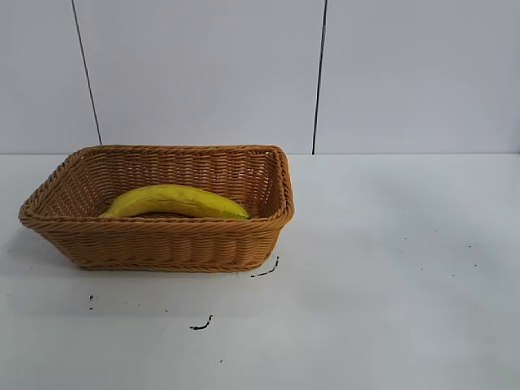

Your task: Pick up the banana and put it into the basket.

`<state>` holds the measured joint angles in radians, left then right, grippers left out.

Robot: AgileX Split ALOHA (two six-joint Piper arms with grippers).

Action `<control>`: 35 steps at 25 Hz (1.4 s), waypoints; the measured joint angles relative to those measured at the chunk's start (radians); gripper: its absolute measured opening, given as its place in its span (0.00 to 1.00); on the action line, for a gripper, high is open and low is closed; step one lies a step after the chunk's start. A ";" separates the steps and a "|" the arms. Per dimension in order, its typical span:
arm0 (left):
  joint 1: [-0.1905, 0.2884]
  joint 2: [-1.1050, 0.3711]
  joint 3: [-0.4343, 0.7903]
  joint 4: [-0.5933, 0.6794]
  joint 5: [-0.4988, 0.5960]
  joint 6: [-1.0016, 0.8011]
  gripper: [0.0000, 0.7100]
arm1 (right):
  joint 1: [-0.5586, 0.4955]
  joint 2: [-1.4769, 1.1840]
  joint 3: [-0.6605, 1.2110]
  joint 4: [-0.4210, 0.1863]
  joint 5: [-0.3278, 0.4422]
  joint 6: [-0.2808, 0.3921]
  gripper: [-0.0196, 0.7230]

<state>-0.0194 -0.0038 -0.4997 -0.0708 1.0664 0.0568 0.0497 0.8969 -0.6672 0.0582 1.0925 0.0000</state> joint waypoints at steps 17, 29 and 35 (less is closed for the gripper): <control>0.000 0.000 0.000 0.000 0.000 0.000 0.98 | 0.000 -0.795 0.165 0.001 -0.066 0.000 0.96; 0.000 0.000 0.000 0.000 0.000 0.000 0.98 | 0.000 -0.902 0.165 0.003 -0.066 0.000 0.96; 0.000 0.000 0.000 0.000 0.000 0.000 0.98 | 0.000 -0.902 0.165 0.003 -0.066 0.000 0.96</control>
<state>-0.0194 -0.0038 -0.4997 -0.0708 1.0662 0.0568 0.0497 -0.0048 -0.5027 0.0615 1.0269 0.0000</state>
